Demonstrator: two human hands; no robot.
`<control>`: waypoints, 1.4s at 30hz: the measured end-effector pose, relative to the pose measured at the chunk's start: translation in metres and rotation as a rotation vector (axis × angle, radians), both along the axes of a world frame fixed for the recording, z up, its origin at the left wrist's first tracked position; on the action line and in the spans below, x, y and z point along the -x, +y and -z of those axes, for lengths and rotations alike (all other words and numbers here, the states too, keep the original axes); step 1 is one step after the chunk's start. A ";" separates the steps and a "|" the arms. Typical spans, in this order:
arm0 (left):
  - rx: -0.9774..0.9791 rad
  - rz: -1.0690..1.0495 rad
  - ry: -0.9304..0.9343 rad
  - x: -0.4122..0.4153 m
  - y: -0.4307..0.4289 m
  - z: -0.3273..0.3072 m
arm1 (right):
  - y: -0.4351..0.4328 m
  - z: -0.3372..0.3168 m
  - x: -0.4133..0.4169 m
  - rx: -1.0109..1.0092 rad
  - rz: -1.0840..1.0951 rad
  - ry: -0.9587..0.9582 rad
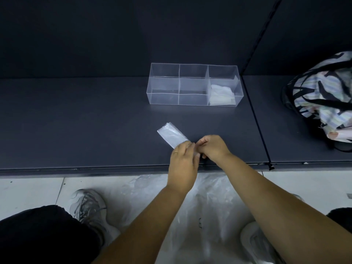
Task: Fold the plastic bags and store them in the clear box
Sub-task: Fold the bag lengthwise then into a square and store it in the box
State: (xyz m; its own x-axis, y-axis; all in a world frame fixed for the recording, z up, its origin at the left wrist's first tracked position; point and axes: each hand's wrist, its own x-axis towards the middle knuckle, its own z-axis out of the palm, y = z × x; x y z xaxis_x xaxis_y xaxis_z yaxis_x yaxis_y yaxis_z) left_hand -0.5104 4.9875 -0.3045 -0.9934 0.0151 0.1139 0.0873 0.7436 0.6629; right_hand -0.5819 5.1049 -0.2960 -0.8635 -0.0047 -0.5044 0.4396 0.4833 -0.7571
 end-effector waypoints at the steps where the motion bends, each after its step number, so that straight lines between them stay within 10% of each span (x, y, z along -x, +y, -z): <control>1: 0.051 0.081 -0.058 0.002 -0.003 0.005 | 0.000 -0.001 0.000 0.003 0.007 -0.009; 11: 0.098 0.193 0.123 -0.008 -0.024 0.019 | 0.026 -0.026 -0.021 0.264 0.202 -0.248; 18: -0.232 0.134 -0.241 0.014 -0.040 -0.005 | 0.033 -0.023 -0.024 0.176 -0.301 0.000; 29: -0.781 -0.305 -0.603 0.062 -0.051 -0.004 | -0.008 0.003 0.011 0.001 -0.065 0.051; 36: 0.160 -0.130 0.036 0.046 -0.053 0.008 | -0.018 0.007 0.017 -0.130 -0.058 0.115; 42: 0.529 0.077 -0.118 0.039 -0.059 0.040 | -0.028 0.008 0.015 -0.242 -0.044 0.152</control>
